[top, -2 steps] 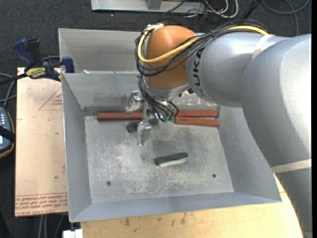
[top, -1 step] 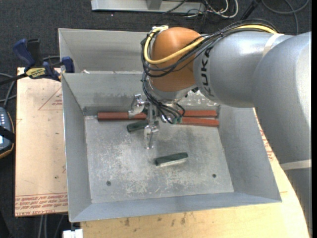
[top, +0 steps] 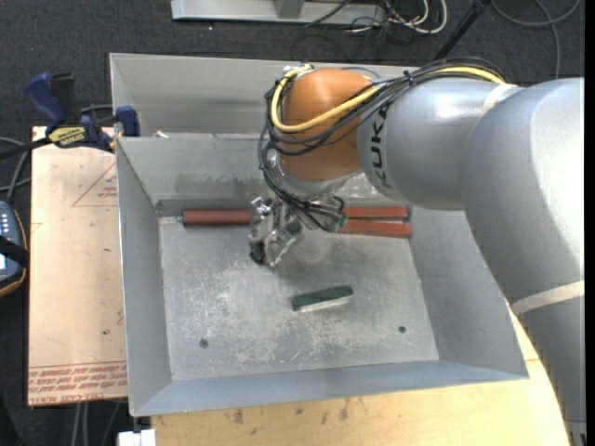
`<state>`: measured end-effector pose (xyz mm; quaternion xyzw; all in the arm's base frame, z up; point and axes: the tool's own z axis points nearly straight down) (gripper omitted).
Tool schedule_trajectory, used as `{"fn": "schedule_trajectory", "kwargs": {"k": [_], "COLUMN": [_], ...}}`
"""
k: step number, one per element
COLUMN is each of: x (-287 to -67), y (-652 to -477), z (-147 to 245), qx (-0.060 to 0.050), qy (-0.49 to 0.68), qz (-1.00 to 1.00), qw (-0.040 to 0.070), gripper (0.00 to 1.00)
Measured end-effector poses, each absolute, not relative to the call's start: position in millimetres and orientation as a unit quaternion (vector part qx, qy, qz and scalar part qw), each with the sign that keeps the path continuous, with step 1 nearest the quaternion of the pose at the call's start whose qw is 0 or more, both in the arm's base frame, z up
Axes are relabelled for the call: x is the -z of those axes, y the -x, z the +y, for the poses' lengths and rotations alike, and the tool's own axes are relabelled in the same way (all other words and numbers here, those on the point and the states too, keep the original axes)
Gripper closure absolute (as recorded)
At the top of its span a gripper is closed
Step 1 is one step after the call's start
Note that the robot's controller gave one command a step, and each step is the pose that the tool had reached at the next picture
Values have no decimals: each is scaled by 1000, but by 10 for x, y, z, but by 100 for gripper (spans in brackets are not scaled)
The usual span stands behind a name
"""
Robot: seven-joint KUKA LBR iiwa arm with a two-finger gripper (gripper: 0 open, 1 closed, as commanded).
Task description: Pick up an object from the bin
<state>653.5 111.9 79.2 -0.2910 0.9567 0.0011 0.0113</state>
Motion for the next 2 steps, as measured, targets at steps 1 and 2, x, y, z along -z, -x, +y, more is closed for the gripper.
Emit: {"fn": "schedule_trajectory", "kwargs": {"k": [1,2], "x": [-792,-792], "y": [-6536,-6536], "z": [1118,1119], "qx": [-1,-1], "qy": [291,291], "qz": [957,957], "qw": [11,11], "gripper": [100,100]}}
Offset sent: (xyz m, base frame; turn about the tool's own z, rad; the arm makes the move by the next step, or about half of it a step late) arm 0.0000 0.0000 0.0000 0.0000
